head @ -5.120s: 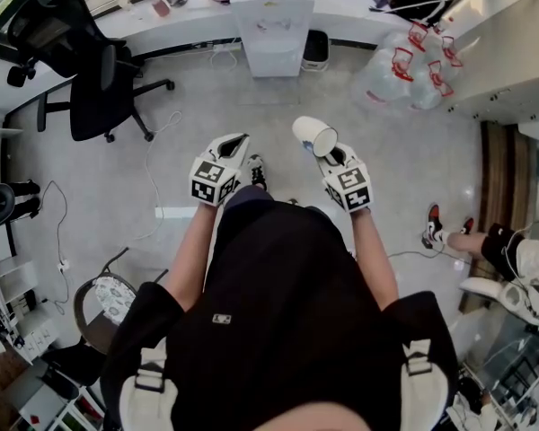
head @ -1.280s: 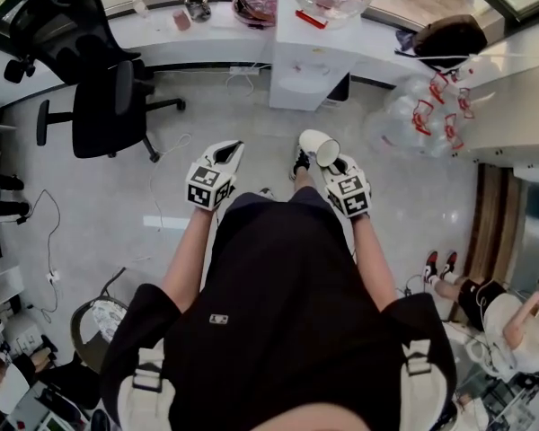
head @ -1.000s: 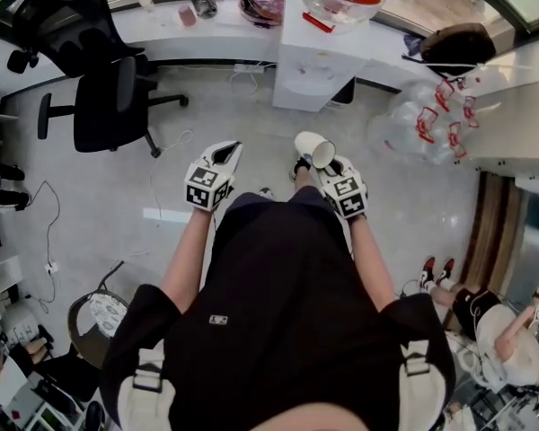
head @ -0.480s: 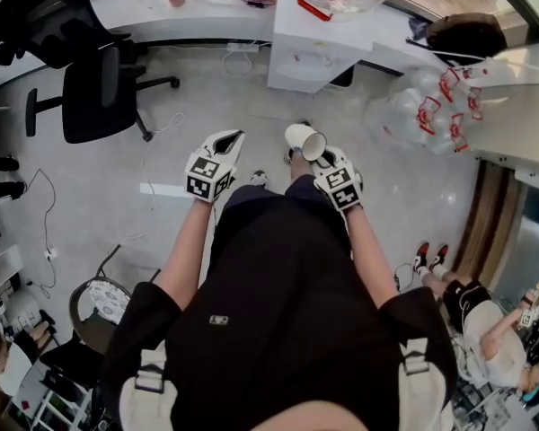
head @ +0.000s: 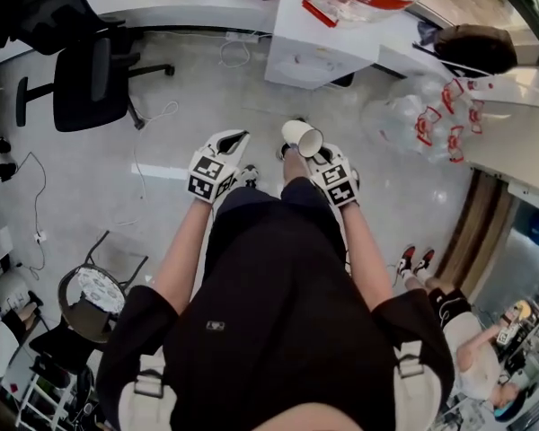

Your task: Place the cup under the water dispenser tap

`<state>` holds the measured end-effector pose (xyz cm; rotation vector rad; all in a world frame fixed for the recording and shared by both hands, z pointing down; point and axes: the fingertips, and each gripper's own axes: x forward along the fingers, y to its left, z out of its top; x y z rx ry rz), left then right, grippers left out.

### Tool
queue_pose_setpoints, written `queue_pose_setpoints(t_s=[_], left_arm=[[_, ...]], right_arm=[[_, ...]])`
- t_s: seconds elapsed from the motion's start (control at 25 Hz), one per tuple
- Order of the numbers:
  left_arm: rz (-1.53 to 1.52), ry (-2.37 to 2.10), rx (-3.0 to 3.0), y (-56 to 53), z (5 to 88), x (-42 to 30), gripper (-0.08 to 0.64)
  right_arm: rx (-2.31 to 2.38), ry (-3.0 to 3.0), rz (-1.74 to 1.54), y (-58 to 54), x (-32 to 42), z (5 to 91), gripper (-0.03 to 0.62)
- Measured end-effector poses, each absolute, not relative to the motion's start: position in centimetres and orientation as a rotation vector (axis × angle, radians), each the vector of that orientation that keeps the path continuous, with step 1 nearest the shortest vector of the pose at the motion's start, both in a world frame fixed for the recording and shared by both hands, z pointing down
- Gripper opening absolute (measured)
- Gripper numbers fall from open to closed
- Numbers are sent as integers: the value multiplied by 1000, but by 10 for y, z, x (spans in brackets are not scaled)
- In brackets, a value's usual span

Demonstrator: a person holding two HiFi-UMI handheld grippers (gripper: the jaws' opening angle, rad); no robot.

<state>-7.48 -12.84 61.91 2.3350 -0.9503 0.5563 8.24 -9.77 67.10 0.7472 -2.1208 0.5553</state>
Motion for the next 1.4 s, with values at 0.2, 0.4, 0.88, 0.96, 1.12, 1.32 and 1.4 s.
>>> queue_pose_setpoints(t_s=[0.2,0.4,0.88,0.96,1.12,1.32,1.4], left_arm=[[585,-975,2281,-132,633,-83,0],[606,-988,2218,-134,653,-89,0],[598,-997,2187,-157,672,-64,0],[608,-988,2168,-156,680,-62,0],[612,-991,2136,-158,693,-60,0],[597,-1031,2088,-161,706,-63,0],[592,-1044,2075,-161,711,-67,0]], right_arm=[[691,-2095,574,-116,86,693,43],[652,-2066,592,-136,90,717,43],[515,-1988,556,-190,98,775,43],[482,-1983,542,-196,93,784,44],[445,-1961,537,-210,85,809,43],[449,-1915,575,-225,85,847,43],[450,-1904,570,-232,84,860,44]])
